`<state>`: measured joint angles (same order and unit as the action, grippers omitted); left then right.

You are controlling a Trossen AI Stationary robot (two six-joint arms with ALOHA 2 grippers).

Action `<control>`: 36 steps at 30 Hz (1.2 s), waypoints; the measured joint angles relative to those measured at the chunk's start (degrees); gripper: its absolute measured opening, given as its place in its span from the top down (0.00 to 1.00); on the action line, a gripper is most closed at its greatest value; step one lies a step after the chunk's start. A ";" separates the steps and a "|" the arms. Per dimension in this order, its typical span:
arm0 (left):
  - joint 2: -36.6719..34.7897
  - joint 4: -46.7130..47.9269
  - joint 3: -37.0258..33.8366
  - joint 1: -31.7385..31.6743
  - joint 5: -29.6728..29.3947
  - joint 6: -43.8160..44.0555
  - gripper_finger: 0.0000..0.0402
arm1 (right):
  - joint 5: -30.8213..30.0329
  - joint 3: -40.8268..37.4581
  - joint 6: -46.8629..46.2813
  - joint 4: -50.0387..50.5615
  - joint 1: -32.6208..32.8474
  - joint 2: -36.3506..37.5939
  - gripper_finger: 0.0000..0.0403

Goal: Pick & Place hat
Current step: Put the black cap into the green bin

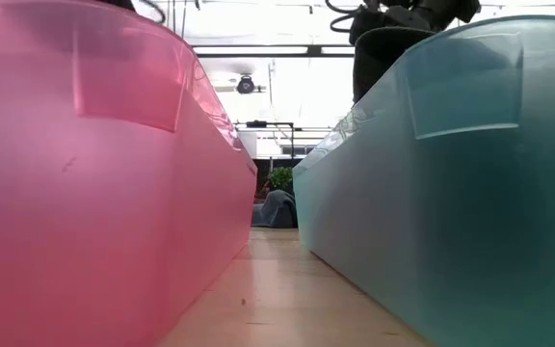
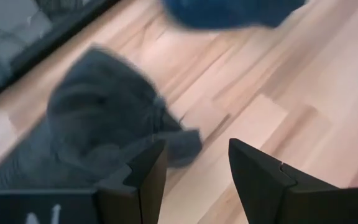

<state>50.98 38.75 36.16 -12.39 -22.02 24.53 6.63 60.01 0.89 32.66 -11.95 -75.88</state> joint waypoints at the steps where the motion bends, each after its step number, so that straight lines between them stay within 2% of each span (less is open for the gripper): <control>1: 0.47 -0.56 -0.76 -0.52 0.04 1.44 0.56 | 0.00 0.00 0.00 -0.19 0.01 0.01 0.58; 8: 4.25 -2.08 -2.97 -4.28 0.46 6.62 0.56 | -0.17 0.00 1.58 -2.94 0.03 0.02 0.58; 13: 8.91 -6.97 -2.94 -8.08 -2.14 11.11 0.56 | -0.17 0.00 1.77 -7.05 0.03 0.02 0.58; 23: 19.10 -7.39 -2.94 -18.19 -6.24 18.05 0.56 | -0.19 0.00 3.45 -8.04 0.03 0.02 0.58; 30: 24.11 -8.45 -2.93 -21.68 -6.90 18.13 0.56 | -0.20 0.00 4.50 -7.95 0.03 0.02 0.58; 33: 25.65 -9.15 -2.88 -22.68 -7.46 15.39 0.59 | -0.20 0.00 4.48 -7.90 0.03 0.02 0.58; 36: 26.80 -9.51 -2.84 -23.43 -8.00 14.75 0.68 | -0.19 0.00 4.35 -7.76 0.03 0.01 0.58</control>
<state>77.77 29.23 33.32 -35.83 -30.02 39.28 6.45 60.01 5.23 24.90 -11.92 -75.86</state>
